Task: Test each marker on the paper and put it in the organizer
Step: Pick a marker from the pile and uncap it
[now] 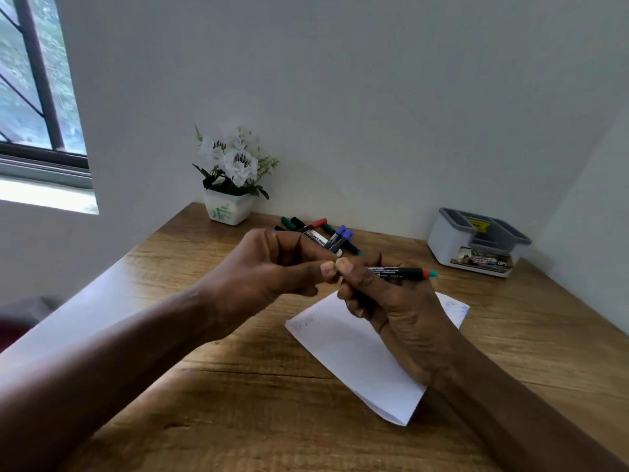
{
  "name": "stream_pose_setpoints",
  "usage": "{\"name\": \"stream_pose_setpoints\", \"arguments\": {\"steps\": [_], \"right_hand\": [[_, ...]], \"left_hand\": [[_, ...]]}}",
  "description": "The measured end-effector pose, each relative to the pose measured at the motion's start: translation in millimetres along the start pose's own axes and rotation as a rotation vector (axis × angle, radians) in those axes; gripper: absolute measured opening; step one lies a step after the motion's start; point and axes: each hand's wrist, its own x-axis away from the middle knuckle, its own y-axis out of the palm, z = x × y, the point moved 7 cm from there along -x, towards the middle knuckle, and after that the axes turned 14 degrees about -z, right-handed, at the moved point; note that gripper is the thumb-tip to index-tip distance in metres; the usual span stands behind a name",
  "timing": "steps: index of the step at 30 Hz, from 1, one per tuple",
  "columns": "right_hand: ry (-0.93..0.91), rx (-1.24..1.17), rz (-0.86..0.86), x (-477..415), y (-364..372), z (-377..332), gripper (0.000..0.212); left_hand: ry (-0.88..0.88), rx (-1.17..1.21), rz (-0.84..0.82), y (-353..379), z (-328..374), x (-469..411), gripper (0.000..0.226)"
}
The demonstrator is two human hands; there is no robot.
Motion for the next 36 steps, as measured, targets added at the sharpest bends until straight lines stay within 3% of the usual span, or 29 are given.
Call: {"name": "stream_pose_setpoints", "arguments": {"steps": [3, 5, 7, 10, 12, 15, 20, 23, 26, 28, 30, 36], "right_hand": [[-0.063, 0.064, 0.056, -1, -11, -7, 0.039], [-0.054, 0.086, 0.174, 1, -24, -8, 0.039], [-0.014, 0.239, 0.315, 6, -38, -8, 0.032], [0.006, 0.511, 0.41, 7, -43, -11, 0.013], [-0.021, 0.6, 0.419, 7, -46, -15, 0.005], [-0.095, 0.75, 0.4, 7, -52, -25, 0.012], [-0.205, 1.464, 0.4, -5, -73, -66, 0.027], [-0.095, 1.727, 0.384, -26, -106, -94, 0.034], [0.084, 2.103, 0.354, -47, -138, -120, 0.02], [0.206, 2.385, 0.274, -56, -154, -128, 0.013], [0.274, 2.57, 0.178, -63, -167, -129, 0.021], [0.346, 2.806, -0.076, -79, -186, -103, 0.03]], "left_hand": [[-0.019, -0.242, 0.059, -16, 2, 2, 0.038], [-0.098, -0.581, 0.135, -31, -3, 6, 0.057], [-0.293, -0.858, 0.145, -41, -16, 10, 0.081], [-0.559, -1.022, 0.047, -44, -40, 9, 0.11], [-0.623, -1.063, -0.008, -41, -48, 6, 0.112], [-0.652, -1.079, -0.034, -40, -51, 6, 0.106], [-0.656, -1.12, -0.077, -37, -50, 3, 0.101], [-0.666, -1.11, -0.095, -37, -51, 3, 0.107], [-0.673, -1.103, -0.109, -38, -52, 3, 0.11], [-0.67, -1.106, -0.106, -38, -54, 2, 0.104], [-0.657, -1.116, -0.1, -39, -54, 1, 0.1], [-0.649, -1.105, -0.133, -38, -53, 2, 0.123]]}}
